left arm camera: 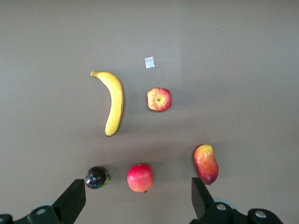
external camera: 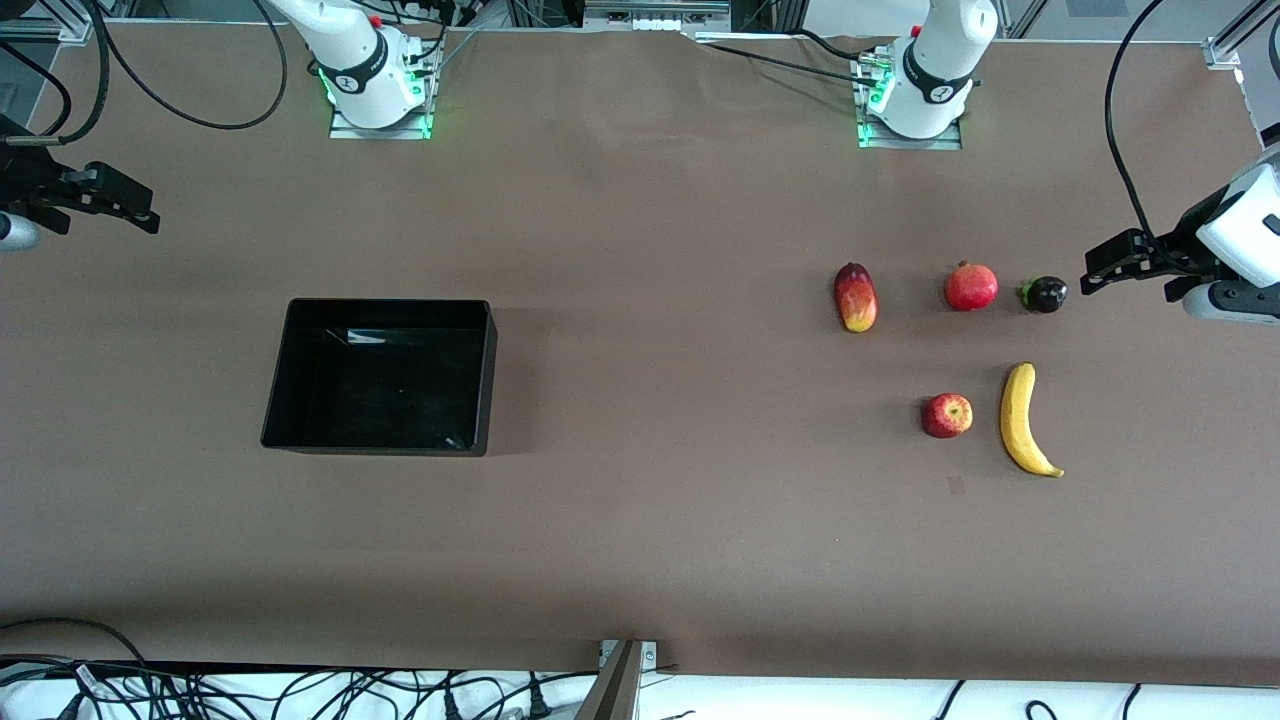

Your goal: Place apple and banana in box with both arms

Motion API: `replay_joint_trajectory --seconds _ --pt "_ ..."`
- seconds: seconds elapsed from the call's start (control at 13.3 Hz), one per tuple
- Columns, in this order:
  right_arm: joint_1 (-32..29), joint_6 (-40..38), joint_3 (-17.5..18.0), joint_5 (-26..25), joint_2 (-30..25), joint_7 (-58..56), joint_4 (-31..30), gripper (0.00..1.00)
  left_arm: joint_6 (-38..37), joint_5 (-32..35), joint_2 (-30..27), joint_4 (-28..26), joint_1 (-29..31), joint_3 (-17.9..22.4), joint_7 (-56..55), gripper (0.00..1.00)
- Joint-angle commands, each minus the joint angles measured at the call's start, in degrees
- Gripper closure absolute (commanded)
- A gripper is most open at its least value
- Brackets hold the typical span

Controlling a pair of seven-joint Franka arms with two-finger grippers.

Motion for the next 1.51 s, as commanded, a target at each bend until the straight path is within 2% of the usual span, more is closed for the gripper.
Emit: replay_joint_trajectory --seconds 0.0,0.3,0.53,0.9,1.13,1.28,1.43 --pt "-1.2 -0.4 0.7 -0.2 -0.1 0.7 0.1 0.00 -1.1 -1.8 0.8 1.5 -0.9 1.2 1.3 0.00" --pt "-1.7 -6.1 0.5 -0.4 0.0 0.8 -0.7 0.00 -1.1 -1.8 0.7 1.5 -0.9 1.2 1.2 0.00" --pt "-1.8 -6.1 -2.7 0.0 1.5 1.0 -4.4 0.00 -1.1 -1.8 0.8 1.4 -0.9 1.2 1.2 0.00" --pt "-1.3 21.0 -2.5 0.2 1.4 1.0 -20.3 0.00 -1.4 -1.8 0.8 1.4 -0.9 1.2 1.3 0.00" --pt "-1.3 38.4 -2.5 1.0 3.4 1.0 -29.3 0.00 -1.4 -1.8 0.8 1.4 -0.9 1.2 1.3 0.00" --pt "-1.3 46.3 -2.5 1.1 6.8 1.2 -32.1 0.00 -1.4 -1.8 0.8 1.4 -0.9 1.2 1.3 0.00" --pt "-1.0 50.3 -2.1 1.9 10.2 2.1 -32.0 0.00 -1.4 -1.8 0.9 1.4 -0.9 1.2 1.3 0.00"
